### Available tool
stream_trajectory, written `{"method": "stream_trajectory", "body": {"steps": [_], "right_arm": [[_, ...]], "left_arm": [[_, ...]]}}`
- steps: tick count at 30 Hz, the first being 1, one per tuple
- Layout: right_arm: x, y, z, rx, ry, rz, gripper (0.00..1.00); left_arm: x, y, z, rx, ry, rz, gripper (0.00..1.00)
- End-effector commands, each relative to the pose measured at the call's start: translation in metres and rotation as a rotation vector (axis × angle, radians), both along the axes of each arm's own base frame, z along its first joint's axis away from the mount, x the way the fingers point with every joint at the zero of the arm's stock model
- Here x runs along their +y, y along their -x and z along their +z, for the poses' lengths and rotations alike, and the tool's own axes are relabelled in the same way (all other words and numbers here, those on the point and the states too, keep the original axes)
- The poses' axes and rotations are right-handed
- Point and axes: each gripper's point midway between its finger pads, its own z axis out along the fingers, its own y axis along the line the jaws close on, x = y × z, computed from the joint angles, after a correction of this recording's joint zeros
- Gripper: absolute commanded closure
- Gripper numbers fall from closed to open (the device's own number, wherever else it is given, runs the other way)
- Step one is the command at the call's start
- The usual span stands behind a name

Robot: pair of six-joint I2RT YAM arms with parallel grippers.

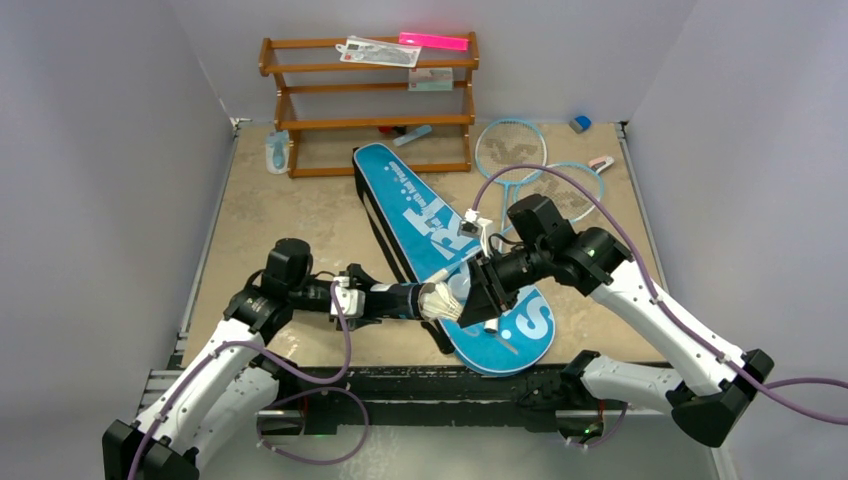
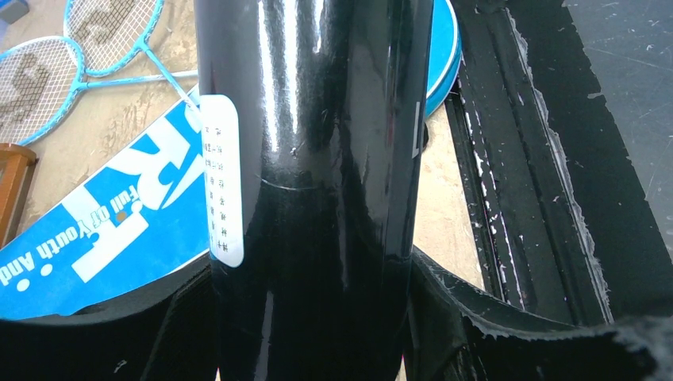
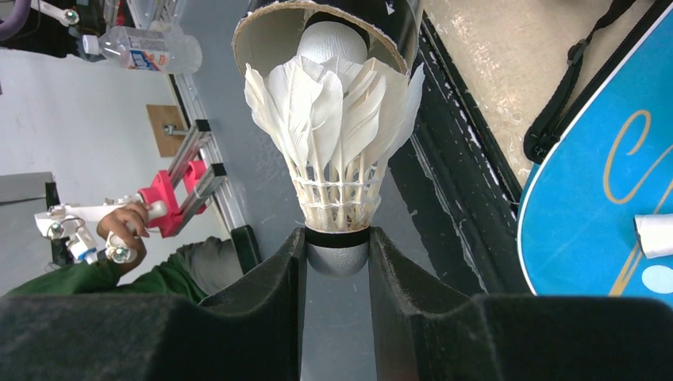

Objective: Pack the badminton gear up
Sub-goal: Place the shuttlecock at the shuttle tube.

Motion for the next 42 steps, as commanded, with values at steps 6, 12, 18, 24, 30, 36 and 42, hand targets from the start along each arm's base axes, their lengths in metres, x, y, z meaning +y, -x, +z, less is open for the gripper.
{"method": "stream_trajectory", "body": {"steps": [6,12,18,24,30,36,42], "right_arm": [[-0.003,-0.003,0.004,-0.004,0.025,0.018,0.85],[0.002,-0.01,0.002,0.006,0.041,0.002,0.85],[0.002,-0.01,-0.004,0.048,0.08,0.024,0.85],[0.003,-0.016,-0.013,0.065,0.126,0.02,0.85],[0.006,-0.015,-0.017,0.11,0.139,0.027,0.84],[0.009,-0.014,-0.019,0.141,0.139,0.046,0.82],[0.013,-0.013,-0.018,0.167,0.127,0.071,0.8]], "left_arm": [[-0.006,-0.002,0.015,-0.07,0.039,-0.04,1.0],[-0.003,-0.009,0.008,-0.056,0.005,0.001,1.0],[-0.001,-0.014,0.0,-0.049,-0.038,0.029,1.0],[0.001,-0.018,-0.011,-0.05,-0.111,0.055,1.0],[0.004,-0.025,-0.018,-0.055,-0.167,0.081,1.0],[0.005,-0.029,-0.017,-0.065,-0.177,0.098,1.0],[0.005,-0.029,-0.018,-0.064,-0.181,0.102,1.0]]}}
